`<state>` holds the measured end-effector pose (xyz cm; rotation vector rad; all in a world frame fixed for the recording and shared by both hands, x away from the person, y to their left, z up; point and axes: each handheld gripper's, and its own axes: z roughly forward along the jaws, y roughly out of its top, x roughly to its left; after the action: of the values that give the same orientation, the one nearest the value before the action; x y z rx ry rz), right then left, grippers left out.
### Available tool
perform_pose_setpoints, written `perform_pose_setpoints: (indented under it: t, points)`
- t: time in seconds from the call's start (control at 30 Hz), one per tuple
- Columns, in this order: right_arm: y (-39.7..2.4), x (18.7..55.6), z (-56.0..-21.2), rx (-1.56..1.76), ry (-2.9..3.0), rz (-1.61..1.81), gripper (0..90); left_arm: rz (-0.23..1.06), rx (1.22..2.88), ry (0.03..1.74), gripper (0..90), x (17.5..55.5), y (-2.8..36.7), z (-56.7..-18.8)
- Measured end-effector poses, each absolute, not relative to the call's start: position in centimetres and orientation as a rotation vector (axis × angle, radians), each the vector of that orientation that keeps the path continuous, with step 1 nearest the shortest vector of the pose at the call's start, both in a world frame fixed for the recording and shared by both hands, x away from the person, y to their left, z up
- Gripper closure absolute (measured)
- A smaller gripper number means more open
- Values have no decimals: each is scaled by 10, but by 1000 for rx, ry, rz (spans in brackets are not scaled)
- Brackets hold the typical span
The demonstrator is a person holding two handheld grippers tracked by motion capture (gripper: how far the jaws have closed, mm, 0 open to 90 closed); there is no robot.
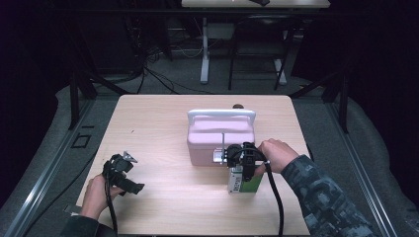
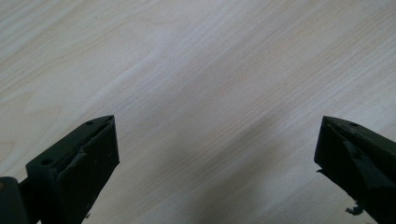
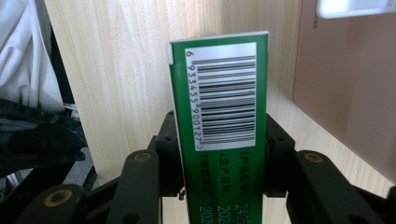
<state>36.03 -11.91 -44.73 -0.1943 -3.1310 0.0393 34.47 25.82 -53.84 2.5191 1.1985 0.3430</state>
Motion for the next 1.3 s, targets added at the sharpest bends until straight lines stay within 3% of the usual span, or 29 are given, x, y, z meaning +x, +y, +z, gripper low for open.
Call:
perform_pose_setpoints:
  t: [1.3]
  points:
    - [-131, 351, -435, -190, -3167, 73, 626, 342, 2521, 1195, 0, 345, 259, -538]
